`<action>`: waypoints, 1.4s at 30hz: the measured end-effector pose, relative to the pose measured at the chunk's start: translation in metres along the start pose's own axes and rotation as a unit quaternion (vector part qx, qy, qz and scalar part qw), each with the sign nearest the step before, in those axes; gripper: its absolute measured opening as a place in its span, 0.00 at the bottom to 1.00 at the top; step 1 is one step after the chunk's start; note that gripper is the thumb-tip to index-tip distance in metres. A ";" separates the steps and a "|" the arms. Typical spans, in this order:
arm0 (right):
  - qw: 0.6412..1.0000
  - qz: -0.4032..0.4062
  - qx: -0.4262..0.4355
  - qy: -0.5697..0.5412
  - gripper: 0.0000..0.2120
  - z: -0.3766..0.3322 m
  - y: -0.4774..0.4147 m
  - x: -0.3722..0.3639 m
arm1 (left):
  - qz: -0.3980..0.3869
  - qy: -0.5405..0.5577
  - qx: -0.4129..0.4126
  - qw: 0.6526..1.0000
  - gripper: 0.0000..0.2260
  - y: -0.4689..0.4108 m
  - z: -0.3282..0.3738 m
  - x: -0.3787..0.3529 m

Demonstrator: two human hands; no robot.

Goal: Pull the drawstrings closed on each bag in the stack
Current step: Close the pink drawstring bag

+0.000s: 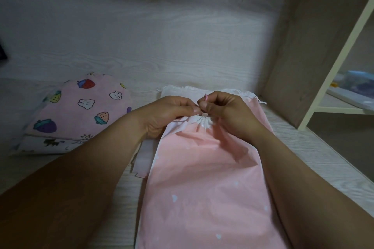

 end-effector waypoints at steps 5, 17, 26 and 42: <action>1.000 -0.017 0.007 -0.001 0.08 -0.001 0.000 0.000 | -0.001 0.075 0.023 0.997 0.04 0.002 -0.001 -0.002; 1.000 -0.013 -0.009 0.005 0.03 0.000 0.000 0.004 | 0.003 0.046 0.027 0.999 0.06 0.003 0.001 0.001; 1.000 -0.004 -0.027 -0.014 0.05 0.004 -0.004 0.008 | 0.039 -0.199 -0.028 0.979 0.08 -0.001 0.012 0.010; 0.997 0.010 -0.072 0.003 0.11 0.005 -0.005 0.024 | -0.008 -0.444 -0.110 0.889 0.07 0.002 0.012 0.023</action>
Point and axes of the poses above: each hand's wrist, its own y-axis away from the middle knuckle, its own x-axis out of the back of the hand, z = x × y, the point moved 6 cm from there along -y, towards the middle knuckle, and after that the axes turned 14 degrees about -x, right-handed, at the moved point
